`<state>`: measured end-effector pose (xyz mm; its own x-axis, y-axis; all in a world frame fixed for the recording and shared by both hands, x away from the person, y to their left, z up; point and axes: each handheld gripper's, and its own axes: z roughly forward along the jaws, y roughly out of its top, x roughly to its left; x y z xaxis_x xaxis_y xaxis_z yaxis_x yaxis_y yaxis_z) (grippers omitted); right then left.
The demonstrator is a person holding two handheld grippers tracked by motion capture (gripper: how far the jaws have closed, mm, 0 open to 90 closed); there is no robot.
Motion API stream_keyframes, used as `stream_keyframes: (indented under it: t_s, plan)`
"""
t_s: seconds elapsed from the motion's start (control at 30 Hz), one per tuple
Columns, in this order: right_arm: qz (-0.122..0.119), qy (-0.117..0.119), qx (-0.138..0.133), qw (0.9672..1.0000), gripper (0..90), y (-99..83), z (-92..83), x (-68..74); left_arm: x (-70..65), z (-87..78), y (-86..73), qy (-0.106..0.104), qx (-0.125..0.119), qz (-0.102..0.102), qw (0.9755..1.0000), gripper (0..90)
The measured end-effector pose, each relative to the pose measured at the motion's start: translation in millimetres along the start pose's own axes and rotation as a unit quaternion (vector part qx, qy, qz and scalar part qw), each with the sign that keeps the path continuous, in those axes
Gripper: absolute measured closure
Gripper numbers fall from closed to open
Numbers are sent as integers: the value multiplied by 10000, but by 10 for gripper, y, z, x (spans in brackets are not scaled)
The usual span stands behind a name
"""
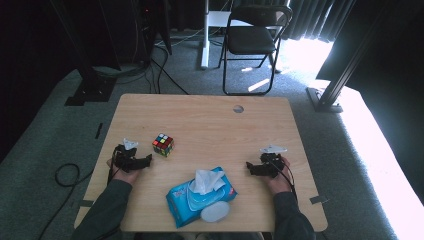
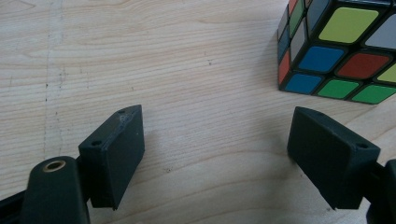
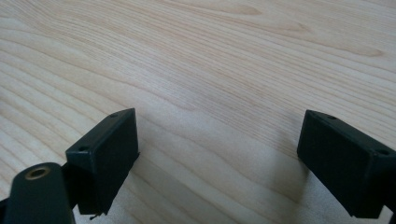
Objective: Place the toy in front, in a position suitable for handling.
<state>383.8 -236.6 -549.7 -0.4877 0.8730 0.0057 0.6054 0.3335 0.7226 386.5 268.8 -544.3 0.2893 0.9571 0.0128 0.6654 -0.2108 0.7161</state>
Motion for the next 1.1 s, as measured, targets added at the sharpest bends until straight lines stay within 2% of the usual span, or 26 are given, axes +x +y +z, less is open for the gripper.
stream_keyframes:
  t_s: [0.63, 1.0, 1.1]
  plan:
    - [15, -8, 2, 10000, 124, 13, 13, 6, -28, -2, 9, 80, 23, -67, 9999, 210]
    - [14, -8, 2, 10000, 124, 13, 13, 6, -50, 0, 13, 44, 19, -36, 10000, 216]
    - [16, -10, 6, 10000, 124, 13, 12, 6, -57, -5, 16, -35, 18, -48, 10000, 223]
